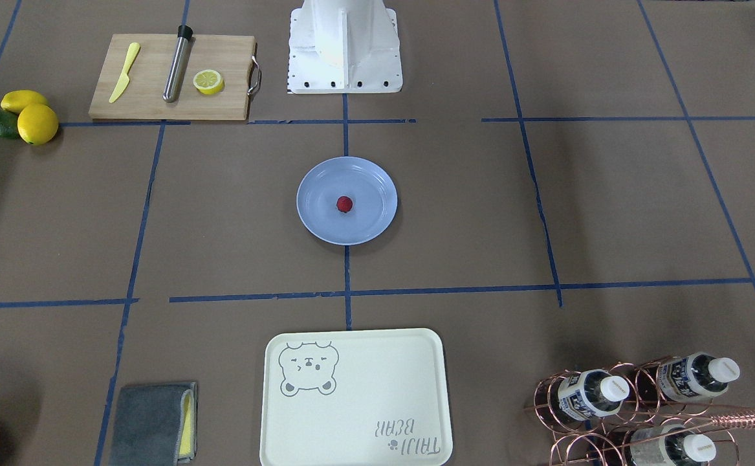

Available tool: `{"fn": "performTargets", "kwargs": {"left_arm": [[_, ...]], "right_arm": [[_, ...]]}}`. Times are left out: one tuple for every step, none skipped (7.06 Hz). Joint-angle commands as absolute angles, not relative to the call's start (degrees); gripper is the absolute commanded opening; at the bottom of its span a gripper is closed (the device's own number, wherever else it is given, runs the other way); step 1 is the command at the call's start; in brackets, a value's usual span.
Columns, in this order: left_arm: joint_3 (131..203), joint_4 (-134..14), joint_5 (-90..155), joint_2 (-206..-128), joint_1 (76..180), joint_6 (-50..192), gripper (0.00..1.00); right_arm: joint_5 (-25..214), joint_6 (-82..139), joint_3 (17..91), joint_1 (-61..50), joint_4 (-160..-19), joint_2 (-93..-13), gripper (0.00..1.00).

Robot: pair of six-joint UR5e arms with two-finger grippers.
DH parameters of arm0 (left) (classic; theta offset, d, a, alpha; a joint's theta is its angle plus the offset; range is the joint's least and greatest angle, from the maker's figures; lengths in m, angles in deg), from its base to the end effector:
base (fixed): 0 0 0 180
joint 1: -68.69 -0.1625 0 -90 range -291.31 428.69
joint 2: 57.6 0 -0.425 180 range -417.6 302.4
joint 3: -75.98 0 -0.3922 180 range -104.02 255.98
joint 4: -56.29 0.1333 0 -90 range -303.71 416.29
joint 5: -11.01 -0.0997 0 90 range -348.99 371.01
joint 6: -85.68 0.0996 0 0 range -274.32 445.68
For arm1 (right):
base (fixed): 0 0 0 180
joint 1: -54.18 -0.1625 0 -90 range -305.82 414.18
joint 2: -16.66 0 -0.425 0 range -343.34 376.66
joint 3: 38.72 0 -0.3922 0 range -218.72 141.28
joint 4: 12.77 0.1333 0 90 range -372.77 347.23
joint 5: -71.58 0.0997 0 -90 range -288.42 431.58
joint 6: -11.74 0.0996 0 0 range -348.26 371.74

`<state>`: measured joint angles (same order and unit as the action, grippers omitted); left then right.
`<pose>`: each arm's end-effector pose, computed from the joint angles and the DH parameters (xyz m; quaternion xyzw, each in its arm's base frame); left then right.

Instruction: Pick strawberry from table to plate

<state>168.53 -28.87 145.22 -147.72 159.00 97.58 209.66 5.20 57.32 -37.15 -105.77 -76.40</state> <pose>-0.0665 -0.4892 0.6443 0.0226 0.3760 0.0864 0.9223 0.0701 -0.4672 0.6331 0.0278 -0.4064 -0.0414 0.9123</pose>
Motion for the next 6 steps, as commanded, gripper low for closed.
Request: {"fn": "performTargets", "kwargs": {"left_arm": [[168.62, -28.87, 145.22, -147.68, 159.04, 97.63, 1.0], [168.62, -28.87, 145.22, -147.68, 158.96, 97.63, 1.0], [168.71, -28.87, 145.22, -147.68, 158.96, 97.63, 1.0], [168.71, -28.87, 145.22, -147.77, 158.96, 97.63, 1.0], [168.8, -28.87, 145.22, -147.69, 159.04, 97.54, 1.0], [168.88, -28.79, 145.22, -147.68, 159.05, 97.54, 1.0]], "right_arm": [[209.66, 5.24, 57.95, -37.31, -105.67, -78.07, 1.0], [209.66, 5.24, 58.04, -37.49, -105.67, -78.61, 1.0], [209.66, 5.24, 58.04, -37.84, -105.67, -78.79, 1.0], [209.66, 5.33, 57.96, -37.84, -105.67, -78.79, 1.0], [209.75, 5.33, 57.96, -37.84, -105.67, -78.79, 1.0], [209.75, 5.24, 57.96, -37.93, -105.67, -78.61, 1.0]]}}
